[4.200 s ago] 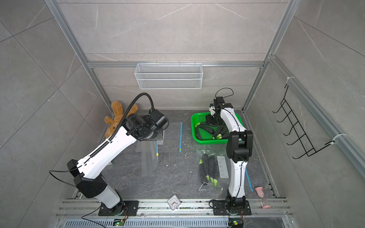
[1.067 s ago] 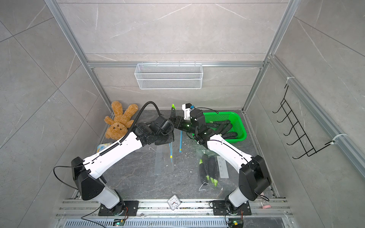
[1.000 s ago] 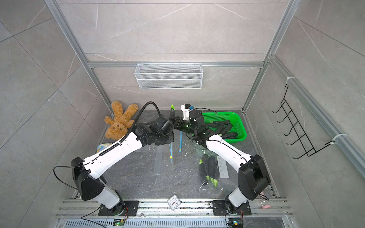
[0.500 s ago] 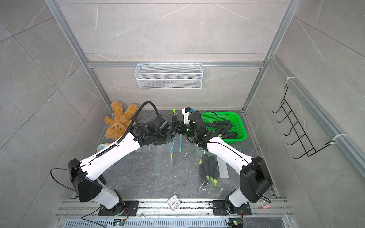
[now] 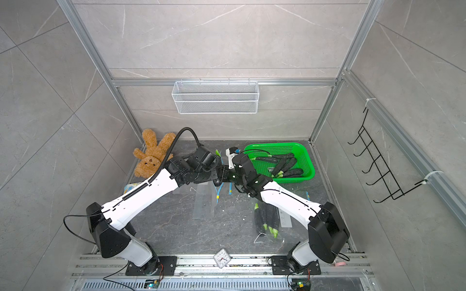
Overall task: Place the eggplant in a zip-top bag and seal the zipper
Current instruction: Place the eggplant in the zipper food storage bag.
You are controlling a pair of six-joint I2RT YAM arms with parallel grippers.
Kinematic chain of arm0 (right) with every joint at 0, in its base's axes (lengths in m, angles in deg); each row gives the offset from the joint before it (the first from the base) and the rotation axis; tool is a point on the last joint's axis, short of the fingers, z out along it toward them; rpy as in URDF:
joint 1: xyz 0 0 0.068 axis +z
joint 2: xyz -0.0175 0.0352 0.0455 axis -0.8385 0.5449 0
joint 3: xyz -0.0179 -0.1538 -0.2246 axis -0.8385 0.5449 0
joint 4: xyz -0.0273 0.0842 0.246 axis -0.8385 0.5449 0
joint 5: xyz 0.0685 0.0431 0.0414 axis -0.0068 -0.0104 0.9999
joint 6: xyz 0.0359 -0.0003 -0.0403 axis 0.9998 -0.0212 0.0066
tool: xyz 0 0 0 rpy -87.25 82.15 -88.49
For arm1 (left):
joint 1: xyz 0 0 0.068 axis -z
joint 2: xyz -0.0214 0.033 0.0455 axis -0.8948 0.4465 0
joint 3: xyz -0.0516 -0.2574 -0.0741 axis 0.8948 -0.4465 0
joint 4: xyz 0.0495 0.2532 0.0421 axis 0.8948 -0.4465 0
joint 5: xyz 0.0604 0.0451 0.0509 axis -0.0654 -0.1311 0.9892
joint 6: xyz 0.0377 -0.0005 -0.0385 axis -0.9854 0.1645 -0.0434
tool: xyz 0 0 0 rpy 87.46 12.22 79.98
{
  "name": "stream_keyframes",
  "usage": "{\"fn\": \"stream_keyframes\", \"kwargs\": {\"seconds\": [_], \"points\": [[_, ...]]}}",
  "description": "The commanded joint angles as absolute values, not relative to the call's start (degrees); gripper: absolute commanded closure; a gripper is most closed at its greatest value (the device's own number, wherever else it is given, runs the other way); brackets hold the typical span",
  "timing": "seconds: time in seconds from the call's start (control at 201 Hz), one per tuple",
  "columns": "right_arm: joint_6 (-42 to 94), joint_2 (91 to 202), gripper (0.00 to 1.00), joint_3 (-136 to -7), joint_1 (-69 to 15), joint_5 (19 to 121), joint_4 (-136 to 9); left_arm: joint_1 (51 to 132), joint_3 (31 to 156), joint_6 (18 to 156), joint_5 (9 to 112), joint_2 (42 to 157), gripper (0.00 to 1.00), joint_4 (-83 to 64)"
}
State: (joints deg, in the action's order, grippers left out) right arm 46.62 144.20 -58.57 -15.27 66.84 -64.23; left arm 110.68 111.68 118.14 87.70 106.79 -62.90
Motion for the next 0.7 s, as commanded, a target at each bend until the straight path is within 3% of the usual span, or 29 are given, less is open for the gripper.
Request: {"fn": "stream_keyframes", "kwargs": {"seconds": [0.0,0.199,0.353,0.458,0.692], "points": [[43.66,141.94,0.96,-56.8,-13.59,62.63,-63.45,110.69,112.31,118.23,88.7,105.7,1.0,-59.76],[40.65,139.39,0.73,-56.99,-13.38,60.61,-60.65,110.67,111.98,118.29,88.93,105.55,1.0,-59.82],[39.54,138.13,0.48,-60.3,-14.36,62.35,-55.7,110.72,110.95,118.67,89.35,104.48,1.0,-59.44],[39.99,137.45,0.44,-61.84,-15.81,65.98,-54.17,110.67,110.14,118.91,89.57,103.57,1.0,-58.99],[39.97,135.21,0.45,-63.67,-19.79,69.68,-48.18,110.67,109.25,119.02,90.27,101.59,1.0,-58.86]]}}
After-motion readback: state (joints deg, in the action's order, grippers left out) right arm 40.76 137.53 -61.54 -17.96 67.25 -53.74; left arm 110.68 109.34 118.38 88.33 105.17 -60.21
